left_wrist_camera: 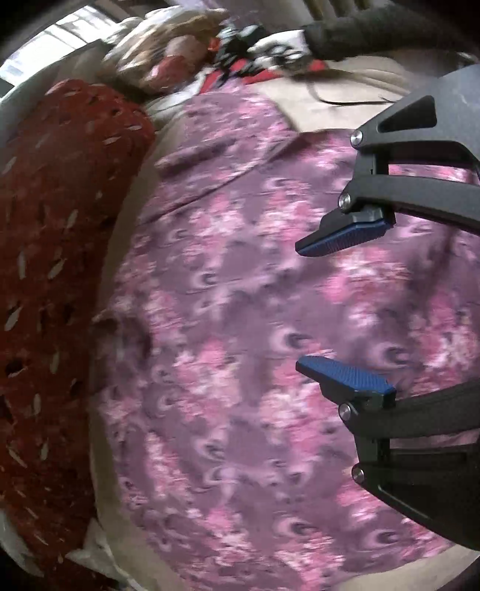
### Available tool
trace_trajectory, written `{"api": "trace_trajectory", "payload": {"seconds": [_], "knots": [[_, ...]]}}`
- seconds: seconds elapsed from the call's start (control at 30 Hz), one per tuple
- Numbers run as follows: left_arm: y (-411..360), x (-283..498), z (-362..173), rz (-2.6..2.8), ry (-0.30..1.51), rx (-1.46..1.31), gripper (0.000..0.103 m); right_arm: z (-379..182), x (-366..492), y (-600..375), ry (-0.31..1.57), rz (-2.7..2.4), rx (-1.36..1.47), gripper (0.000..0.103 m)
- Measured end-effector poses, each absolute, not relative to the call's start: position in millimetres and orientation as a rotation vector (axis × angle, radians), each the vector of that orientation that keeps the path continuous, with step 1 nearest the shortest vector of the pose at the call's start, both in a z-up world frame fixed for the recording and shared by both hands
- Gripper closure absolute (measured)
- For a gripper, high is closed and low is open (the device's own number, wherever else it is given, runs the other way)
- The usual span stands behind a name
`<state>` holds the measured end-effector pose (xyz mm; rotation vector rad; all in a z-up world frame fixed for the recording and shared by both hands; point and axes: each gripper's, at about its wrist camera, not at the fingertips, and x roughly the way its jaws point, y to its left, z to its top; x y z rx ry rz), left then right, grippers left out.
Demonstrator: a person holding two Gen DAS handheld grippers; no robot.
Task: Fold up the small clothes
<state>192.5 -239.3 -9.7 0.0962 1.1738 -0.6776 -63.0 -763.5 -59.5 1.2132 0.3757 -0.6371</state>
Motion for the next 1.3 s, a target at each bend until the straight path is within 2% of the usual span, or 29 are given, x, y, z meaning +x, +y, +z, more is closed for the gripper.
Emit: {"api": "trace_trajectory", "payload": {"seconds": [0.13,0.27,0.4,0.6,0.73,1.1,1.23,1.3], "knots": [[-229,217,-13,-0.62,1.156,0.031,0.048,-30,-100,-768,0.275,-0.743,1.128,0.096],[-210,241,-26,-0.533,1.173,-0.03,0.048,-33,-107,-772,0.392,-0.802,1.128,0.096],[-191,251,-39,-0.517,1.183,-0.099,0.048,-12,-98,-742,0.373,-0.781,1.071,0.096],[-185,254,-42,-0.501,1.139,-0.105,0.048,37,-36,-669,0.424,-0.602,0.902,0.096],[-184,255,-43,-0.511,1.126,-0.111,0.048,49,18,-607,0.476,-0.466,0.841,0.096],[-124,271,-31,-0.522,1.131,-0.25,0.048,43,138,-427,0.675,-0.153,0.645,0.093],[-97,277,-27,-0.526,1.13,-0.316,0.048,34,167,-369,0.724,-0.062,0.606,0.089],[-91,278,-29,-0.544,1.14,-0.346,0.048,22,174,-344,0.773,-0.028,0.598,0.083]]}}
